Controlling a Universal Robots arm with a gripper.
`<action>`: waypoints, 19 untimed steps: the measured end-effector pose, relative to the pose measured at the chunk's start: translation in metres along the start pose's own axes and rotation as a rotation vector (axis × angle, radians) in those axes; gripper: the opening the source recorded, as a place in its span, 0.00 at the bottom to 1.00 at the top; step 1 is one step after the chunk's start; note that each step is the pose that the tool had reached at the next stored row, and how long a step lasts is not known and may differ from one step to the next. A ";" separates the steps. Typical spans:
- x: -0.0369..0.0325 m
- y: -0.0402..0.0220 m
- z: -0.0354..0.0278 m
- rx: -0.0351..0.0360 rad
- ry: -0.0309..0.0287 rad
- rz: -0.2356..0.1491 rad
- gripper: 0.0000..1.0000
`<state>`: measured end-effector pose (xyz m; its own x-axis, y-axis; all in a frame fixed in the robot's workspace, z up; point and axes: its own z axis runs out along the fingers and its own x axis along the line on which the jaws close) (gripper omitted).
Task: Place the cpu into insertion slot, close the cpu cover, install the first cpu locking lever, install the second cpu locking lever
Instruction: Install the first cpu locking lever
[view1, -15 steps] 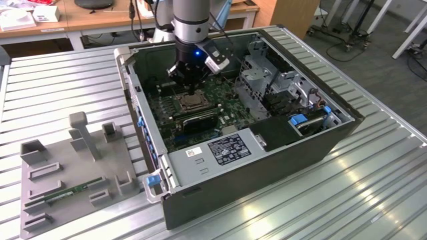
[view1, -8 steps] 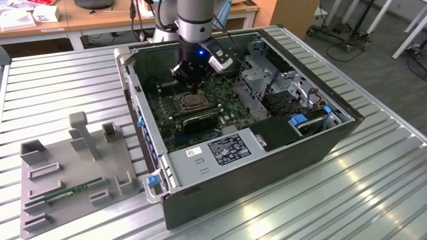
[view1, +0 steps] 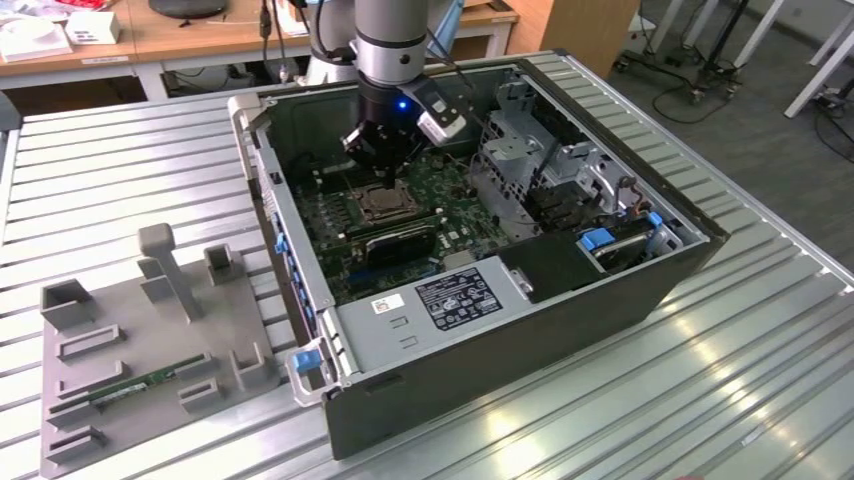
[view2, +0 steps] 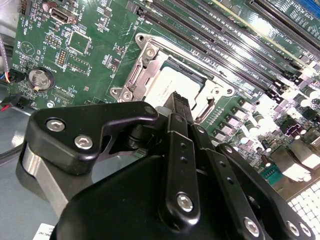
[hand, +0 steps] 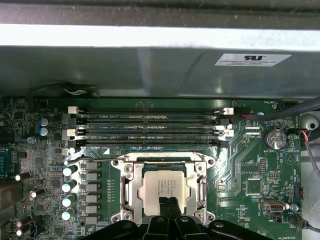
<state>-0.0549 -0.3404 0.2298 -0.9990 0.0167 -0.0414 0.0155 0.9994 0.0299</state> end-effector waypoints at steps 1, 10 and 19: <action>0.0000 0.0000 0.0000 0.0000 0.0000 0.000 0.11; 0.0028 0.0000 0.0000 0.0000 0.0000 0.000 0.11; 0.0248 -0.0004 -0.0003 0.0000 0.0000 0.000 0.11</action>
<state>-0.0797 -0.3405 0.2290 -0.9990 0.0169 -0.0414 0.0156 0.9994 0.0299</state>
